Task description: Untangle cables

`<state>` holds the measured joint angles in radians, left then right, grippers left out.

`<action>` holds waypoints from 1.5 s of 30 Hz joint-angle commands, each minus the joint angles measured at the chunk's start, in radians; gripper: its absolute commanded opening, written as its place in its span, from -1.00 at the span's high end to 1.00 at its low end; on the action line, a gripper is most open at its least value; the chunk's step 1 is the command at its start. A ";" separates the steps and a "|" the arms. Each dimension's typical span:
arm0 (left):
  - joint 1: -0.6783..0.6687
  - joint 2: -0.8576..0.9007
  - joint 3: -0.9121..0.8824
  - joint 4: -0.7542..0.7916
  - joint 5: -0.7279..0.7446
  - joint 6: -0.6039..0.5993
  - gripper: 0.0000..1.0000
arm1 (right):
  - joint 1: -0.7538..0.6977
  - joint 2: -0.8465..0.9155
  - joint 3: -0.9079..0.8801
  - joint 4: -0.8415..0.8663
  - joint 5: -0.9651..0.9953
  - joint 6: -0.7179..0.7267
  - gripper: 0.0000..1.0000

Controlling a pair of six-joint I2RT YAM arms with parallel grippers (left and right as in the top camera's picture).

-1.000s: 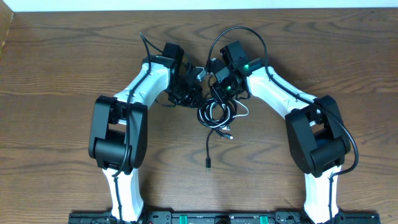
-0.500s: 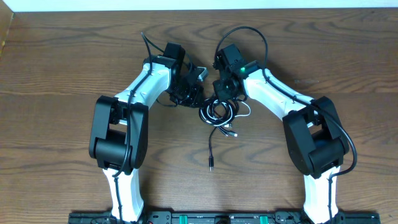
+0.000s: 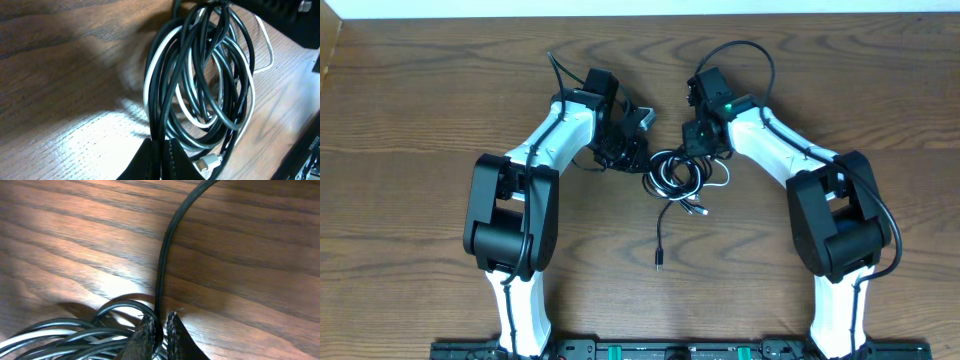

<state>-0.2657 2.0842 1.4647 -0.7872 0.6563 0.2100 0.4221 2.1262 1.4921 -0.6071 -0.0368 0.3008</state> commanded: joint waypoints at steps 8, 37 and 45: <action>0.000 0.010 -0.003 -0.014 -0.003 0.012 0.85 | -0.088 0.008 -0.101 0.017 0.185 0.021 0.77; 0.000 0.010 -0.003 -0.011 -0.003 0.012 0.85 | -0.155 -0.028 0.003 -0.127 -0.046 -0.227 0.58; 0.000 0.010 -0.003 0.008 -0.003 -0.044 0.85 | -0.113 -0.043 0.141 -0.285 -0.082 -0.130 0.13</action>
<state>-0.2691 2.0842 1.4647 -0.7795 0.6552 0.1871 0.2871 2.0865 1.6238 -0.8761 -0.0925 0.1238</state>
